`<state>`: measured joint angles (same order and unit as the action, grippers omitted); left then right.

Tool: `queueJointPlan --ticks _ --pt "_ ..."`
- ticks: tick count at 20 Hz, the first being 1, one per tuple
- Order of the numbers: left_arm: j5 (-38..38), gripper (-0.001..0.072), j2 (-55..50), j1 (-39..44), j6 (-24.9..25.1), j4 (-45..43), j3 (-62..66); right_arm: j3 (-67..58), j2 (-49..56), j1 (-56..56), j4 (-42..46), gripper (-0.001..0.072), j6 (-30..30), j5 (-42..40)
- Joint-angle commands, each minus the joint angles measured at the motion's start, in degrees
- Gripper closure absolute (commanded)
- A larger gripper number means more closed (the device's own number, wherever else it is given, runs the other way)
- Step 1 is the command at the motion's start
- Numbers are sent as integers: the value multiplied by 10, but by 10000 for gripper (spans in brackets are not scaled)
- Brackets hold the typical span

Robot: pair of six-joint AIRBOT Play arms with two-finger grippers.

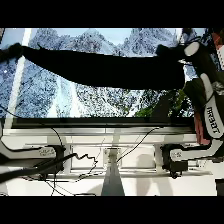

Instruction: Fold the clothes and pants, and hang the long-sleeved shirts on hangers.

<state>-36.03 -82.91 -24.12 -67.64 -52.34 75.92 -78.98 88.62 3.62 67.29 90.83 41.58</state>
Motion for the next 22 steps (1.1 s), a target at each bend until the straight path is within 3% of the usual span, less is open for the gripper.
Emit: queueJointPlan --ticks 1,9,17,22 --pt "-131 698 92 2 4 -22 1 -1 1 105 0 702 59 -57" --pt "-268 698 191 2 -1 -21 1 -174 113 306 -3 704 137 -63" --pt "-285 698 222 1 -29 4 1 -385 301 426 -81 705 155 -60" --pt "-266 698 239 0 -28 98 1 -391 355 458 -141 705 192 -97"
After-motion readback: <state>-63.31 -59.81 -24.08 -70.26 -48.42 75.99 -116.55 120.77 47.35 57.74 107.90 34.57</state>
